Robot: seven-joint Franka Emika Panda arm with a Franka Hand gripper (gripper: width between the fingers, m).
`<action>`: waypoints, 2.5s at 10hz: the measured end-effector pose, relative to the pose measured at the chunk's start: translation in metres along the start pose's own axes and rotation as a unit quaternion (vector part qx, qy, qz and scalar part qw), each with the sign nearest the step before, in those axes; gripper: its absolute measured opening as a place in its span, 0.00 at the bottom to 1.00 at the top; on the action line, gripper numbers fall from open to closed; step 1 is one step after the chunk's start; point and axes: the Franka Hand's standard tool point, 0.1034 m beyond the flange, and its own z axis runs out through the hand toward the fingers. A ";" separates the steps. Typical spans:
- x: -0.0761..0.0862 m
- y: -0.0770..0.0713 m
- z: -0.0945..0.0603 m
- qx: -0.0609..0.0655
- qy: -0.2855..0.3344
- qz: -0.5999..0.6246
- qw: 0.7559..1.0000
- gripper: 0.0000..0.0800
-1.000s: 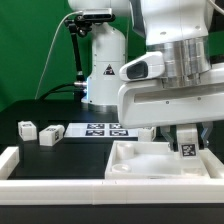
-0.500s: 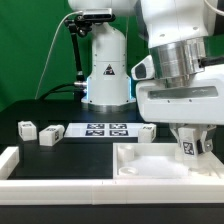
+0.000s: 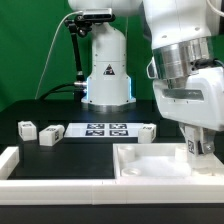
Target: Assemble one leg
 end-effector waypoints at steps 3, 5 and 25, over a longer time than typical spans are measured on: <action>-0.003 -0.004 -0.003 -0.014 -0.007 -0.165 0.986 0.72; -0.002 -0.006 -0.005 -0.022 -0.006 -0.313 0.950 0.81; 0.008 -0.001 -0.005 0.022 0.019 -0.038 0.999 0.36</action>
Offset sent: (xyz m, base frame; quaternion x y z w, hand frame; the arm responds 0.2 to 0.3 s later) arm 0.0092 -0.0004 0.0051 -0.0389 0.0028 -0.3967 0.9171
